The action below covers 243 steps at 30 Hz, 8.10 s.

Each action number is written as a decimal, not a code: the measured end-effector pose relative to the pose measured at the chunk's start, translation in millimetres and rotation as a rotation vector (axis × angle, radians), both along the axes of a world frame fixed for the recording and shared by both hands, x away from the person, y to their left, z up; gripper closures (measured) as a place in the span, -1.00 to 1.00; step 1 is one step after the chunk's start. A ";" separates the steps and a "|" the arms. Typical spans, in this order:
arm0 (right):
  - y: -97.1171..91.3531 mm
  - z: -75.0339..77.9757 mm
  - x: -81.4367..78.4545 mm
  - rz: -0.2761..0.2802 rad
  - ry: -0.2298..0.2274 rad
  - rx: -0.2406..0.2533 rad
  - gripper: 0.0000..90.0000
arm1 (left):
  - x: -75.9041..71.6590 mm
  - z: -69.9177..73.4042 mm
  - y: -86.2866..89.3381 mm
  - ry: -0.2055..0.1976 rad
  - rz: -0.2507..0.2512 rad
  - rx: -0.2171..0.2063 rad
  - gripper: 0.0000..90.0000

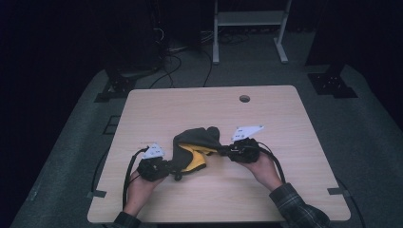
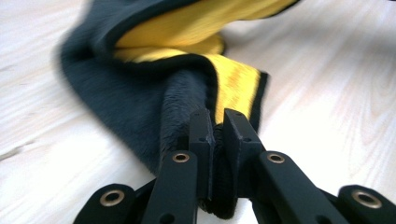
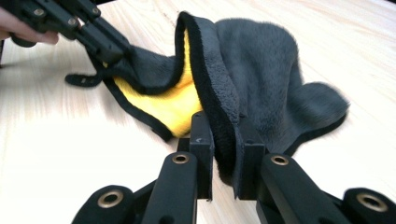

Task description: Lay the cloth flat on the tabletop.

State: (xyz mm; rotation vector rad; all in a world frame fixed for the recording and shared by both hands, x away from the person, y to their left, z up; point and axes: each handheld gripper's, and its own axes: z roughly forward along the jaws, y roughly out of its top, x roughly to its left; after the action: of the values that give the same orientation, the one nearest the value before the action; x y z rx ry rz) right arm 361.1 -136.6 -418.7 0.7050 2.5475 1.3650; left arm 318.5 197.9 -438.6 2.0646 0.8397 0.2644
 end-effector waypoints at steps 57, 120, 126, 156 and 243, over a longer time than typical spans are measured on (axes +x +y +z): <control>-103.3 14.9 -17.1 -0.139 0.041 0.034 0.80 | -10.1 16.1 36.9 -0.072 0.025 0.019 0.86; -141.5 138.2 47.3 -0.310 -0.260 0.215 0.82 | 85.7 154.4 34.4 -0.422 0.099 -0.296 0.88; -141.0 112.4 40.3 -0.285 -0.200 0.184 0.82 | 75.8 130.7 37.0 -0.368 0.092 -0.296 0.88; -149.8 35.9 -21.3 -0.150 0.018 0.133 0.81 | -4.7 56.2 46.7 -0.149 0.024 -0.249 0.88; -187.0 -67.2 -12.4 -0.661 0.040 -0.173 -0.86 | 6.8 -27.5 24.0 -0.029 0.178 0.090 -0.97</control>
State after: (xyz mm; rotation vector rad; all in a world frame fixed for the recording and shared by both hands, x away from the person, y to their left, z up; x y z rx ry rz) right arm 348.7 -323.6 -485.9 1.3780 2.1119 0.8985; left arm 325.3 221.8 -466.1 2.0658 1.0115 0.4357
